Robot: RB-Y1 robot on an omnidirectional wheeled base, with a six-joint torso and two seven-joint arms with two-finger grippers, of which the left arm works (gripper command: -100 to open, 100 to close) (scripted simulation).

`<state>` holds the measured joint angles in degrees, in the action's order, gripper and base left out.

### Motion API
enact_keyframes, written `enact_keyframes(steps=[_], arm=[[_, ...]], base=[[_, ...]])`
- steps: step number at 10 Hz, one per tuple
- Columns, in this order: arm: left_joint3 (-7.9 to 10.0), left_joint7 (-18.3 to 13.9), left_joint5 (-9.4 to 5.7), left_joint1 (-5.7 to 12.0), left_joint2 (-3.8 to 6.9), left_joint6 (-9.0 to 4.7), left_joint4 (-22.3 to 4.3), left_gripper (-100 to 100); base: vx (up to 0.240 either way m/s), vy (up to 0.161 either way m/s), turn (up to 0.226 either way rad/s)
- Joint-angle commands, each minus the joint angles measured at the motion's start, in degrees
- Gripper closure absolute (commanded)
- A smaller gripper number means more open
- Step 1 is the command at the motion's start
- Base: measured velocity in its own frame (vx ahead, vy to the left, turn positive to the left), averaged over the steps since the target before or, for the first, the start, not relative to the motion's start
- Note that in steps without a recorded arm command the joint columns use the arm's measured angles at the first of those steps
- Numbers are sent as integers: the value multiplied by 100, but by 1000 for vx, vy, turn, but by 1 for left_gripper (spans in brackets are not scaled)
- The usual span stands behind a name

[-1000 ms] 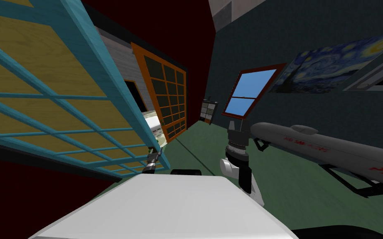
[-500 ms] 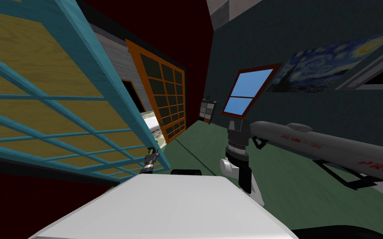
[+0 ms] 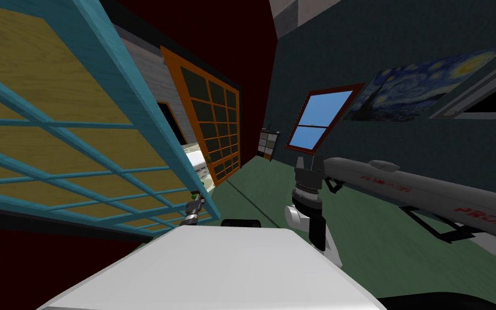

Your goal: Pull the door open

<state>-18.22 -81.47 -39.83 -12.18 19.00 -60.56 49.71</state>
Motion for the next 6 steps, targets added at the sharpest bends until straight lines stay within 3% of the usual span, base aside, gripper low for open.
enact_keyframes(steps=[1,5,6], arm=[[14,3,-12,-14,11,26,-17,100],[14,3,-12,-14,11,26,-17,100],[-54,-108,-18,-103,163,123,95,-100]], base=[[-3,7,34],[1,6,-6],[-100,-15,-35]])
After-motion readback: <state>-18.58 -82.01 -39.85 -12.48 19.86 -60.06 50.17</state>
